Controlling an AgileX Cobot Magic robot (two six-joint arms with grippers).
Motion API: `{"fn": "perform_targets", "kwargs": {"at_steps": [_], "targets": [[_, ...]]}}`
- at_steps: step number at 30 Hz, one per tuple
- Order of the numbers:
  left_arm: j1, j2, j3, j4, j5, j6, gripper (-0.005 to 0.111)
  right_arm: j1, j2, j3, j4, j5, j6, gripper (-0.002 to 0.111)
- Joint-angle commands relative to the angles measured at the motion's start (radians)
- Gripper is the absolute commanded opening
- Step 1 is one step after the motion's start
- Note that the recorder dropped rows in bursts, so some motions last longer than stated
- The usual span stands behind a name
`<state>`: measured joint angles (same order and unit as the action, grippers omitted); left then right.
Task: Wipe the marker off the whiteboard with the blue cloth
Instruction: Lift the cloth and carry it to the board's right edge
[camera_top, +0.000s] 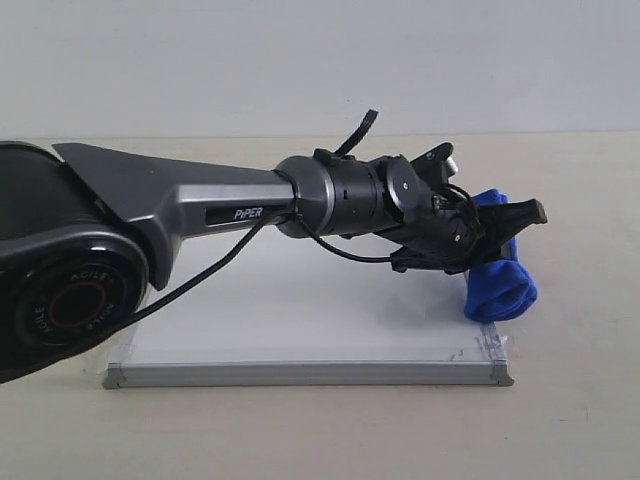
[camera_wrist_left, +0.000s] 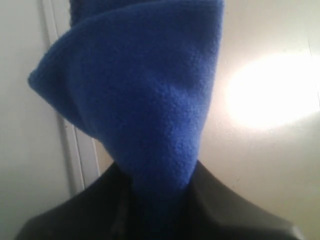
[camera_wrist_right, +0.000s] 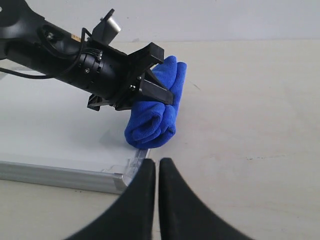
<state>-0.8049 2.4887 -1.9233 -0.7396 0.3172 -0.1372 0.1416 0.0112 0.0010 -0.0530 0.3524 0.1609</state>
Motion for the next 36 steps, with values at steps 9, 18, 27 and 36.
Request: {"fn": "perform_targets", "kwargs": {"at_steps": [9, 18, 27, 36], "targets": [[-0.030, -0.003, -0.008, -0.032, -0.005, 0.011, 0.004, -0.004, -0.006, -0.001, -0.006, -0.012, -0.003, 0.000], [-0.030, -0.003, -0.008, -0.024, 0.013, 0.011, 0.031, -0.004, -0.006, -0.001, -0.006, -0.012, -0.003, 0.000], [-0.030, -0.003, -0.008, -0.039, 0.010, -0.001, 0.058, -0.004, -0.006, -0.001, -0.006, -0.012, -0.003, 0.000], [-0.018, -0.005, -0.037, -0.060, 0.086, 0.025, 0.058, -0.004, -0.006, -0.001, -0.006, -0.012, -0.003, 0.000]]}}
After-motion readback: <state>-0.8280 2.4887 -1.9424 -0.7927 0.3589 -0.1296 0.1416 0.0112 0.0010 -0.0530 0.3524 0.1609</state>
